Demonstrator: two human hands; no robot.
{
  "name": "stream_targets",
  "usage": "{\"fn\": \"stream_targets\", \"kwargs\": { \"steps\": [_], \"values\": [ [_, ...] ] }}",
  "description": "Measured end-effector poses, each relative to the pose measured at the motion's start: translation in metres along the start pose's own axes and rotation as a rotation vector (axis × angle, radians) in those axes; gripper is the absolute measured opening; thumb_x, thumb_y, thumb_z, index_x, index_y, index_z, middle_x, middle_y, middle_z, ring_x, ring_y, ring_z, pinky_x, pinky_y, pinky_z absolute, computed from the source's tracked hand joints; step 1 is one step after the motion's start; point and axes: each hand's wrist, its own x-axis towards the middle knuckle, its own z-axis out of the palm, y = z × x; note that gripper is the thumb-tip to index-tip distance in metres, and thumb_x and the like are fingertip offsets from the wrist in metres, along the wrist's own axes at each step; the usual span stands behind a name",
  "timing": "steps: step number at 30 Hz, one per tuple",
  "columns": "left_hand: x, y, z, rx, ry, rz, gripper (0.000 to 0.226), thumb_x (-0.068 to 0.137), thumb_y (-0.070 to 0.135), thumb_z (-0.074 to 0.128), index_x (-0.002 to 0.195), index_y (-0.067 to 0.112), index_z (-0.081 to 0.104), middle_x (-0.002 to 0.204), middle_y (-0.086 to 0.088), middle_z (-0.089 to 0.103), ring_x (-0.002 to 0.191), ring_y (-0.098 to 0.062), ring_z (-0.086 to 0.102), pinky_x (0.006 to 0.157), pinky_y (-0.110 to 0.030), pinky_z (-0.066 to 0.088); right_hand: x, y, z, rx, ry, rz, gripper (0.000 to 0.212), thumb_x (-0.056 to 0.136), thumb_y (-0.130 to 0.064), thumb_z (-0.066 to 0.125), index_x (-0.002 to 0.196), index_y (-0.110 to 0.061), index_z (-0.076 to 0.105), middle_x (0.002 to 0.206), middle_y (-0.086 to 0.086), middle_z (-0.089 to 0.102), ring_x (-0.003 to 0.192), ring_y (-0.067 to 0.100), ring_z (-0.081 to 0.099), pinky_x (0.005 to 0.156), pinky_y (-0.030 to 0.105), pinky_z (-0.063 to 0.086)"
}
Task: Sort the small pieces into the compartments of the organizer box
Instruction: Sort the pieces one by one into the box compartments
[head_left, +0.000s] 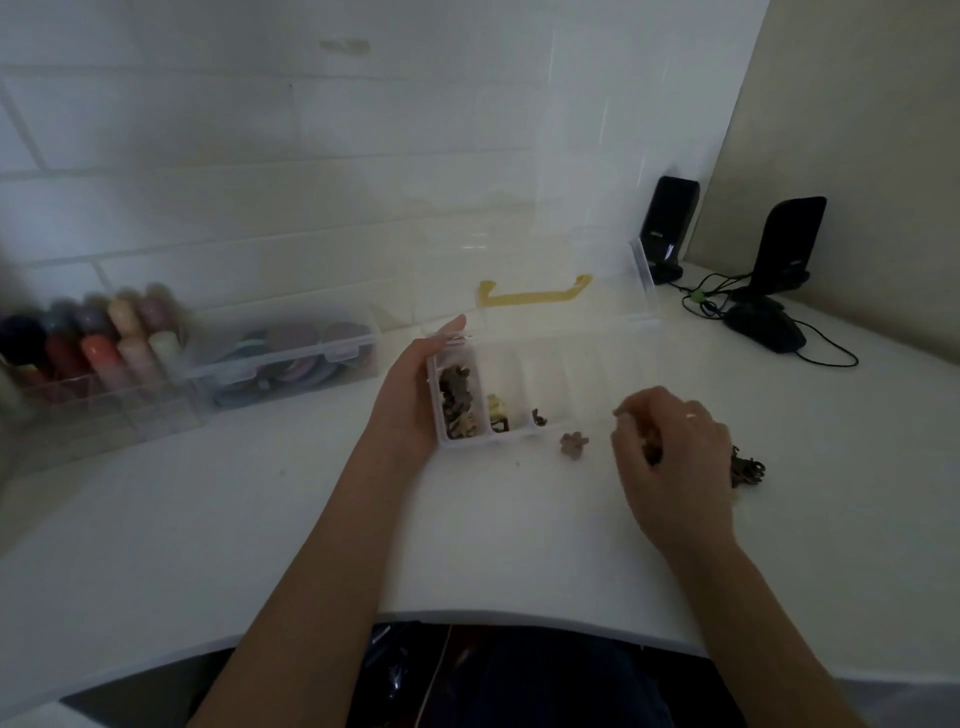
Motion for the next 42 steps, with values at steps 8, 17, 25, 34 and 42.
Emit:
{"fn": "stream_targets", "kwargs": {
  "steps": [8,17,25,34,42],
  "values": [
    [0.002,0.0,-0.001,-0.098,-0.017,-0.015,0.034,0.091,0.022,0.049,0.121,0.017,0.064,0.1,-0.005,0.069,0.093,-0.024,0.064,0.106,-0.048,0.038,-0.003,0.001,0.014,-0.273,-0.195,0.193,0.03,0.086,-0.041,0.047,0.093,-0.026,0.072,0.097,0.003,0.066,0.102,0.026,0.051,0.09,0.037,0.025],
    [0.005,0.0,-0.004,-0.097,-0.031,-0.041,0.055,0.074,0.027,0.06,0.127,0.015,0.061,0.113,-0.009,0.065,0.109,-0.029,0.057,0.112,-0.053,0.031,-0.007,-0.006,0.026,-0.29,-0.111,-0.061,0.013,0.076,-0.045,0.069,0.076,-0.032,0.071,0.072,-0.006,0.061,0.081,0.023,0.059,0.072,0.033,0.019],
    [-0.003,0.002,0.0,-0.082,0.004,-0.018,0.04,0.083,0.024,0.054,0.12,0.015,0.064,0.134,-0.012,0.058,0.116,-0.032,0.057,0.108,-0.053,0.036,-0.004,-0.014,0.015,0.442,-0.169,-0.06,0.011,0.072,-0.031,0.077,0.081,-0.027,0.072,0.082,-0.014,0.064,0.079,0.005,0.053,0.067,0.014,0.036],
    [-0.007,0.003,0.003,-0.073,0.011,-0.02,0.031,0.086,0.024,0.051,0.113,0.019,0.066,0.112,-0.009,0.062,0.098,-0.026,0.06,0.094,-0.041,0.045,-0.002,-0.013,0.013,0.705,-0.19,0.114,0.014,0.072,-0.01,0.076,0.075,-0.022,0.07,0.076,-0.006,0.067,0.07,0.013,0.057,0.066,0.019,0.047],
    [-0.007,0.003,0.004,-0.03,0.019,-0.016,0.039,0.07,0.03,0.058,0.106,0.022,0.07,0.105,-0.007,0.067,0.091,-0.026,0.064,0.083,-0.039,0.049,0.015,-0.031,0.018,0.579,-0.183,-0.062,0.019,0.077,-0.024,0.074,0.093,-0.023,0.065,0.092,-0.008,0.067,0.085,0.012,0.06,0.071,0.03,0.051]
  ]
}}
